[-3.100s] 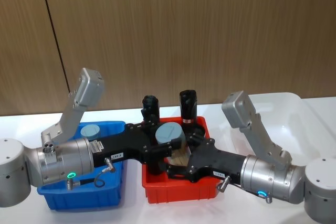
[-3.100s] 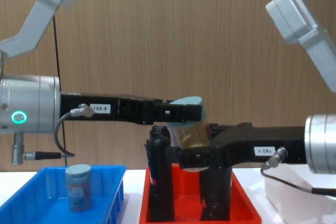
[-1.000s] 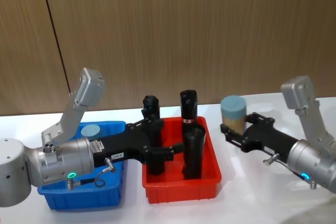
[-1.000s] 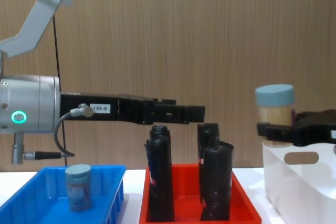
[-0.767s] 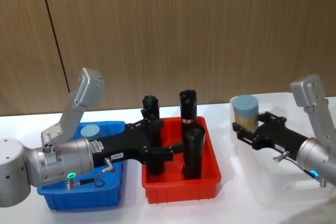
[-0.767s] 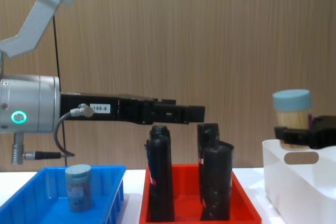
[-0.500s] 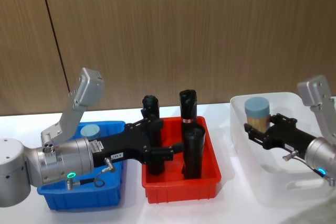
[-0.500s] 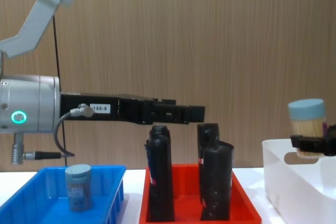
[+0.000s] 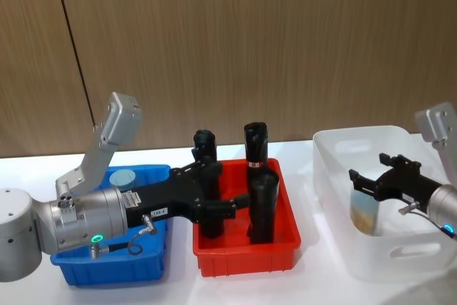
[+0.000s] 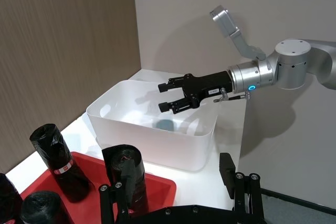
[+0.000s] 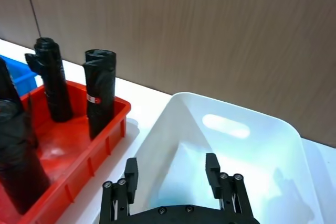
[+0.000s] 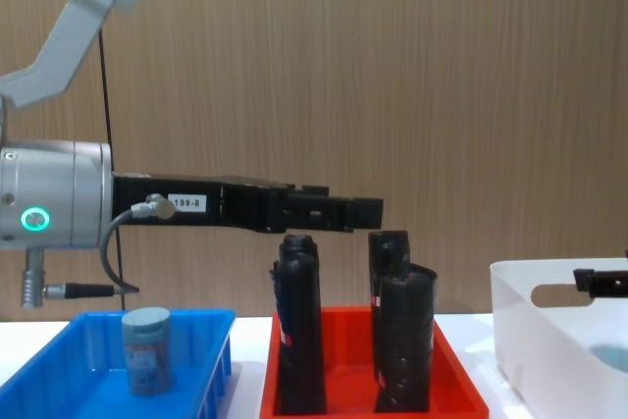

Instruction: Pick the cotton swabs from the blue box and place them into the white box.

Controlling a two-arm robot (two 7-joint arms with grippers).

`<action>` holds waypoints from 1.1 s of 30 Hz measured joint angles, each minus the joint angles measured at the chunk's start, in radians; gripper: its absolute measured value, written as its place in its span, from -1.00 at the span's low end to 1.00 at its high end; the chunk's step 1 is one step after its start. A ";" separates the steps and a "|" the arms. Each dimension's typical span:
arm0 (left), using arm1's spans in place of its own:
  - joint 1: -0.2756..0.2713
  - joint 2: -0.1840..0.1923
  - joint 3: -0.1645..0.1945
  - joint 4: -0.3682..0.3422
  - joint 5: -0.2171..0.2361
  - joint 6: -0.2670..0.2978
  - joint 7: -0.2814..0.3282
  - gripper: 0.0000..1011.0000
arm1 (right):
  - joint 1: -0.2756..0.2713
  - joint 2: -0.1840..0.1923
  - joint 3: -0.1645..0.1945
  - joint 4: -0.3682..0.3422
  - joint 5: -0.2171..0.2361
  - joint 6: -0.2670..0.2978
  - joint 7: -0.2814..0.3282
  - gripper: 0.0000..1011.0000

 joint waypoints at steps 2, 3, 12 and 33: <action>0.000 0.000 0.000 0.000 0.000 0.000 0.000 0.99 | 0.003 0.000 0.001 0.006 -0.003 0.000 -0.002 0.63; 0.000 0.000 0.000 0.000 0.000 0.000 0.000 0.99 | 0.006 -0.001 0.002 0.012 -0.004 0.000 -0.003 0.70; 0.000 0.000 0.000 0.000 0.000 0.000 0.000 0.99 | 0.018 -0.002 0.005 0.028 -0.011 -0.003 -0.004 0.98; 0.047 -0.004 0.024 -0.044 0.047 -0.057 0.186 0.99 | -0.117 -0.024 0.004 -0.139 0.011 -0.074 -0.099 0.98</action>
